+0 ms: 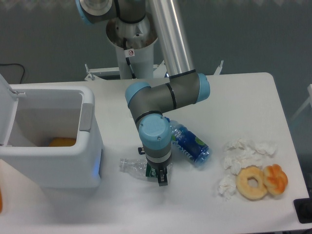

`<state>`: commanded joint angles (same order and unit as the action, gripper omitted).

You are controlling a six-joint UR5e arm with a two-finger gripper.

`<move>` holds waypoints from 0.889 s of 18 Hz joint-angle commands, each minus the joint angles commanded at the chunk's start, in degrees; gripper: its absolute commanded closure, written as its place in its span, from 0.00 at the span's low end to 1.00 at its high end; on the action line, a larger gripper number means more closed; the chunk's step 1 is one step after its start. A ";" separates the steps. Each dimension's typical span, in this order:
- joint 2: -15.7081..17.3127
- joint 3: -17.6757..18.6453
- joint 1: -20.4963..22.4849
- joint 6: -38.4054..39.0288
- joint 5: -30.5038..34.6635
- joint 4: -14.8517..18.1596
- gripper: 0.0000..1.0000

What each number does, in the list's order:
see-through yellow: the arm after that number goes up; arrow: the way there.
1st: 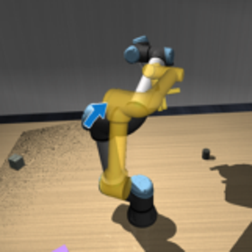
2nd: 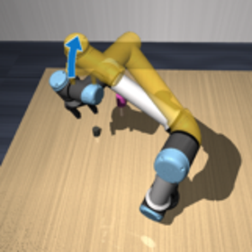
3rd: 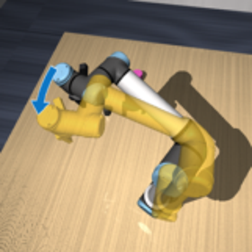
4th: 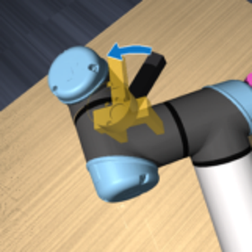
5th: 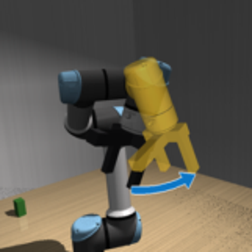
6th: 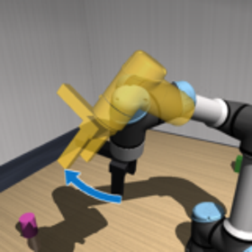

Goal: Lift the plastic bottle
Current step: 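Close the gripper around the green label of the clear bottle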

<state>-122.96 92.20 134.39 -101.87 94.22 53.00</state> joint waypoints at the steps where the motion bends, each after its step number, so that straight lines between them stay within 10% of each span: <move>1: 0.00 0.00 -0.09 0.00 0.00 0.00 0.30; 16: 0.17 0.00 -0.09 0.88 -0.09 0.00 0.37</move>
<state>-122.78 92.20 134.30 -100.99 94.13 53.00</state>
